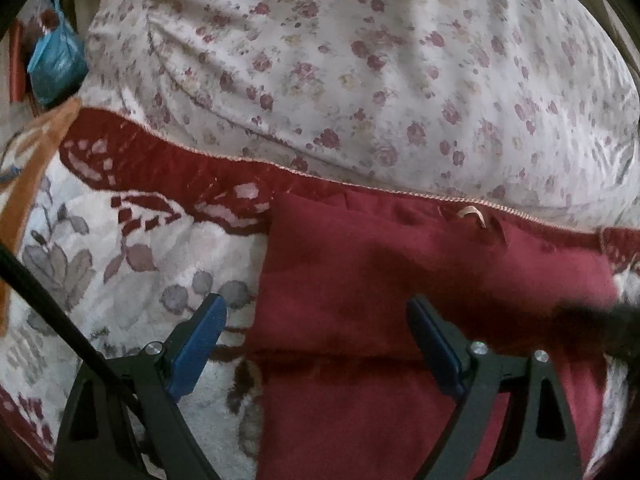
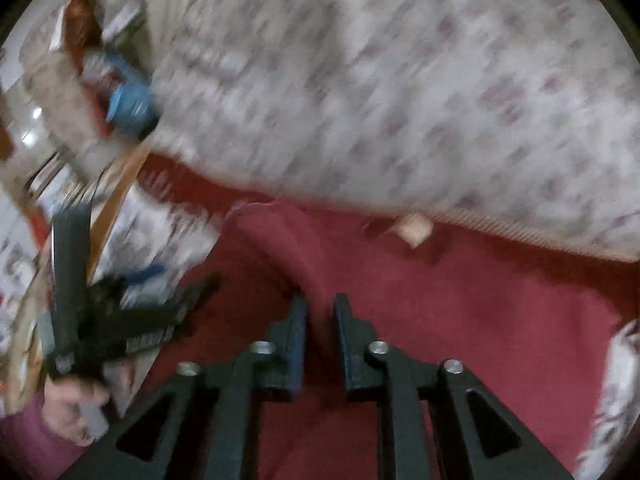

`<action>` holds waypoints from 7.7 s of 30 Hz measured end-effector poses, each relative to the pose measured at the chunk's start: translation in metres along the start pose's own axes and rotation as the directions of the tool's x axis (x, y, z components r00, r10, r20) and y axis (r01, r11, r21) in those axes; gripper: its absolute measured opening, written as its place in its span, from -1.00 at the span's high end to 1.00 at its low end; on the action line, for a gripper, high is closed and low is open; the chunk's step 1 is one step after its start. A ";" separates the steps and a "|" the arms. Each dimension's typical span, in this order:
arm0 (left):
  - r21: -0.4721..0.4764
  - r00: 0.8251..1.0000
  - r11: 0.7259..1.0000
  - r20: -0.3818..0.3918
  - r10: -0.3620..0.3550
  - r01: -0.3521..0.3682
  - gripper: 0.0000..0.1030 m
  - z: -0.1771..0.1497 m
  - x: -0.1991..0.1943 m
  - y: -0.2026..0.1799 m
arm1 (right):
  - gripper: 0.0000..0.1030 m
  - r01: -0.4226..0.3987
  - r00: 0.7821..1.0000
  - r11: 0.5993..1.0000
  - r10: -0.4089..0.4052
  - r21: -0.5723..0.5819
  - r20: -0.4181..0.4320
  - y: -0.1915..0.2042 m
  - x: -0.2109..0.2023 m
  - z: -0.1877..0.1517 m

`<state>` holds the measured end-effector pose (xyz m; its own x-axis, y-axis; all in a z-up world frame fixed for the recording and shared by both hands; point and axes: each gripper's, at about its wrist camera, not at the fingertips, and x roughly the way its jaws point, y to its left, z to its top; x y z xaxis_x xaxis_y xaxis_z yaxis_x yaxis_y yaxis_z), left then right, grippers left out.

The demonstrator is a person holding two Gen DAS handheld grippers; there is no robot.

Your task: Fold small clothes

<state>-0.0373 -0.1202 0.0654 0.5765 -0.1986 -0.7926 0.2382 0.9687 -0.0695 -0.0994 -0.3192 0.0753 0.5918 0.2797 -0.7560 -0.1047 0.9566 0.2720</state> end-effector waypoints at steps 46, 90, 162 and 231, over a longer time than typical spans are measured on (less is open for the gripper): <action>0.029 0.997 0.999 -0.074 -0.013 0.015 0.58 0.010 0.035 -0.005 | 0.79 0.342 0.934 0.884 -0.356 0.318 -0.016 -0.167 -0.039 -0.032; 0.096 0.997 0.995 -0.065 0.040 -0.034 -0.04 -0.003 0.034 -0.018 | 0.22 0.350 0.935 0.905 -0.354 0.243 -0.028 -0.110 -0.014 -0.029; -0.016 0.988 1.000 -0.156 -0.001 -0.002 -0.52 -0.140 -0.110 0.063 | 0.49 0.461 0.887 0.849 -0.440 0.257 -0.137 -0.128 -0.052 -0.080; 0.060 0.920 0.991 -0.383 -0.088 0.119 0.13 -0.227 -0.111 0.056 | 0.74 -0.100 0.904 0.985 0.148 0.138 -0.401 0.000 -0.096 -0.289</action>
<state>-0.2656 -0.0098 0.0121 0.2100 -0.2107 -0.9547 0.3514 0.9275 -0.1274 -0.3874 -0.3228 -0.0239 0.1989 0.4272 -0.8820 -0.0522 0.9033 0.4257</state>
